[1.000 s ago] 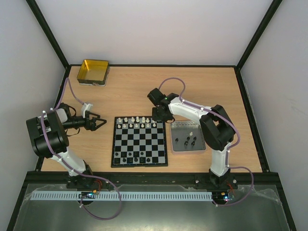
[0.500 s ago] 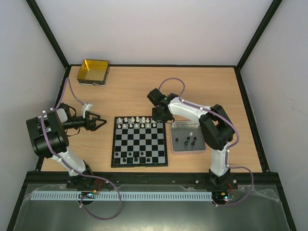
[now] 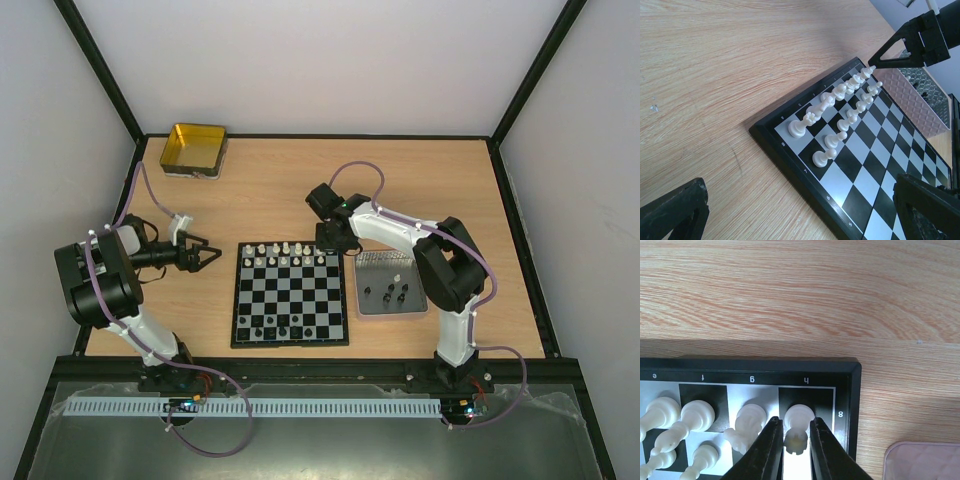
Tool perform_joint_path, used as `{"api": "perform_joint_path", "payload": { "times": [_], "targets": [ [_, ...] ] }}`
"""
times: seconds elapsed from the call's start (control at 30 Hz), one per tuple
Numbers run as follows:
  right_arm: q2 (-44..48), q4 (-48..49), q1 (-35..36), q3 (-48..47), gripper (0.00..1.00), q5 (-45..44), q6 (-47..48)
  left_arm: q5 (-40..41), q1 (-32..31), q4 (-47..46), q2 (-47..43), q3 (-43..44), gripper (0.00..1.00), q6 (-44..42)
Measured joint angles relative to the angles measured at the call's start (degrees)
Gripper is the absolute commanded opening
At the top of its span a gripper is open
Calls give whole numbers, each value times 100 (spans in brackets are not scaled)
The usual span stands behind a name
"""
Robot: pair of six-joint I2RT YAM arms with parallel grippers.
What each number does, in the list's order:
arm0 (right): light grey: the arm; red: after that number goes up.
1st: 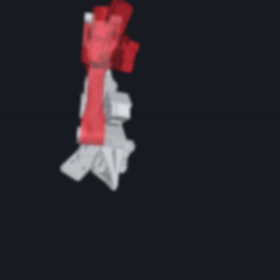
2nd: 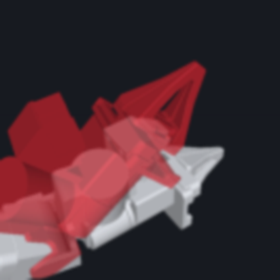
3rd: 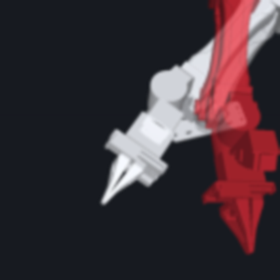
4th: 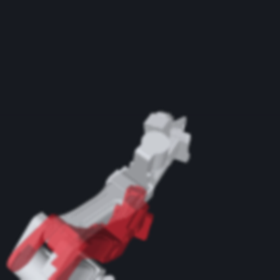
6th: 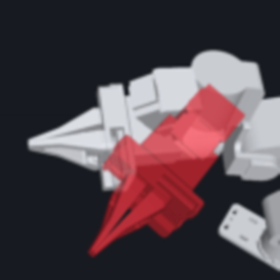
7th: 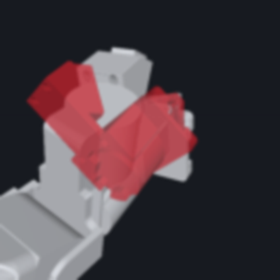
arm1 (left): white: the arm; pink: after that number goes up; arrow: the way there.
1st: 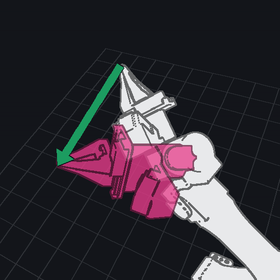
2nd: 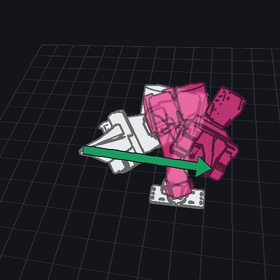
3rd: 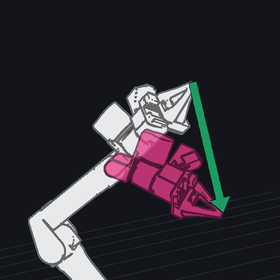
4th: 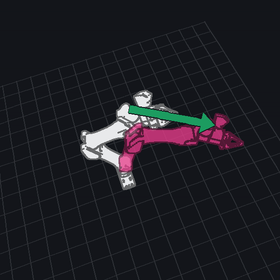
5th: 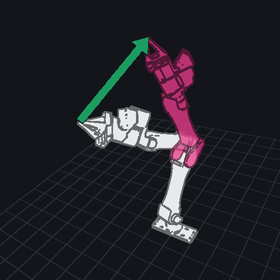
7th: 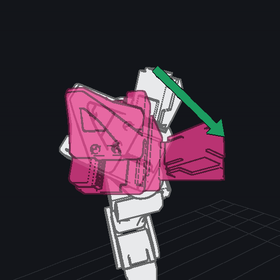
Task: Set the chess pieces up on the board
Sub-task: Place the chess piece on the chessboard.
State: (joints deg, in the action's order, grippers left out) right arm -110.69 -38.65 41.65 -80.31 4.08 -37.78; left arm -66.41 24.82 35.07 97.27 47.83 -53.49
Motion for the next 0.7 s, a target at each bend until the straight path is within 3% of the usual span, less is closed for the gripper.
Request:
{"api": "perform_joint_path", "payload": {
  "times": [0.37,0.5,0.7],
  "targets": [
    [-2,37,0,0,13,-15,-20,0,2,2,0,0,100,-2],
    [-2,42,0,2,22,-11,-42,0,20,2,0,0,100,-2],
    [0,59,0,2,24,-13,-44,0,22,4,0,0,100,-2]
  ]
}}
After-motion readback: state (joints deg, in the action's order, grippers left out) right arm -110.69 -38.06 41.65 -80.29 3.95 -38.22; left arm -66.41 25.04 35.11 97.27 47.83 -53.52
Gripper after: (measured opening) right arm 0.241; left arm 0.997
